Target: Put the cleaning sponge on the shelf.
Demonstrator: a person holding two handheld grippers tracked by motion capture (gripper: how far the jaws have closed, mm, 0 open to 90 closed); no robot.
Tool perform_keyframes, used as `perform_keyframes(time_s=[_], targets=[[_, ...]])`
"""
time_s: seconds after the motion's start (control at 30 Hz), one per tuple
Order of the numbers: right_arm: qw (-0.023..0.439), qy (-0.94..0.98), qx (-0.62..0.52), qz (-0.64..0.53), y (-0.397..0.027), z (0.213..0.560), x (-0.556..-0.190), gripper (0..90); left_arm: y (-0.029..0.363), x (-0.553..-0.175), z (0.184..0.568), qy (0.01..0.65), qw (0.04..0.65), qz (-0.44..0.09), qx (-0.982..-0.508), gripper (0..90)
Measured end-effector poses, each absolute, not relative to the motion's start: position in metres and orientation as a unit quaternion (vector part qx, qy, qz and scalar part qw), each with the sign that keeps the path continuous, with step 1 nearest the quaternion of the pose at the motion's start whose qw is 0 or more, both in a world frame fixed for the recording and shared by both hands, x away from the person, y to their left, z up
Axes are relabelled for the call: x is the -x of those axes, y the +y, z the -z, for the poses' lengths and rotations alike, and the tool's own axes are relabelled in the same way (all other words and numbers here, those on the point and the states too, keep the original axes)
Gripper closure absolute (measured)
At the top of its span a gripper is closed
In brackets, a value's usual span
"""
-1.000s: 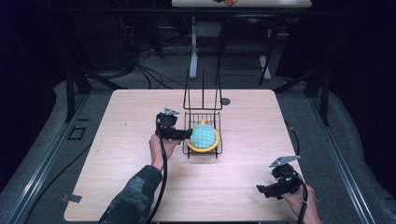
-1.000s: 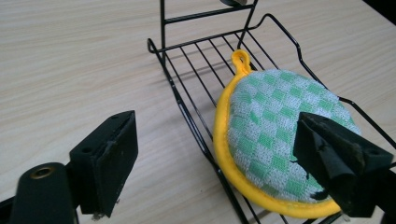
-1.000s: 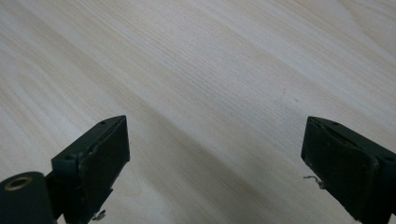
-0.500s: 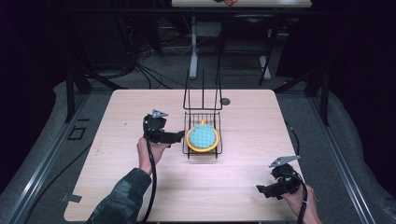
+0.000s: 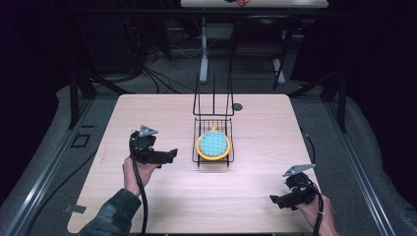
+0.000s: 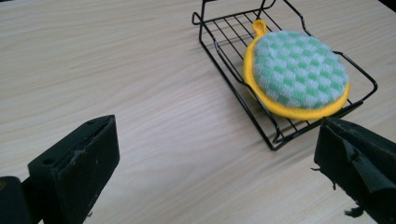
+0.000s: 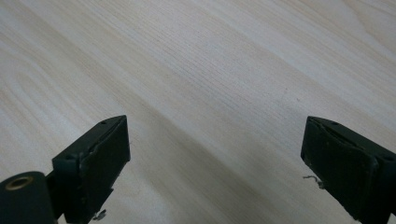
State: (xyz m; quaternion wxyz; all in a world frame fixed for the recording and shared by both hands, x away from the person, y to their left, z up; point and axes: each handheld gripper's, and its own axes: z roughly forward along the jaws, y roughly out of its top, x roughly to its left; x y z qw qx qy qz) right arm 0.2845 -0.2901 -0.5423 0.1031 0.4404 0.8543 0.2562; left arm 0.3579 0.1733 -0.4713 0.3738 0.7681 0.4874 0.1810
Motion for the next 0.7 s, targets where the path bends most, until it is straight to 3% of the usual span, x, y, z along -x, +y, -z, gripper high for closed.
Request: perform_keyframes(time_s=[0.7], targets=[[0.110, 0.856, -0.437, -0.254, -0.289, 0.543, -0.284, 7.8, 0.226, -0.294, 0.505, 0.519, 0.333, -0.166, -0.770, 0.1]])
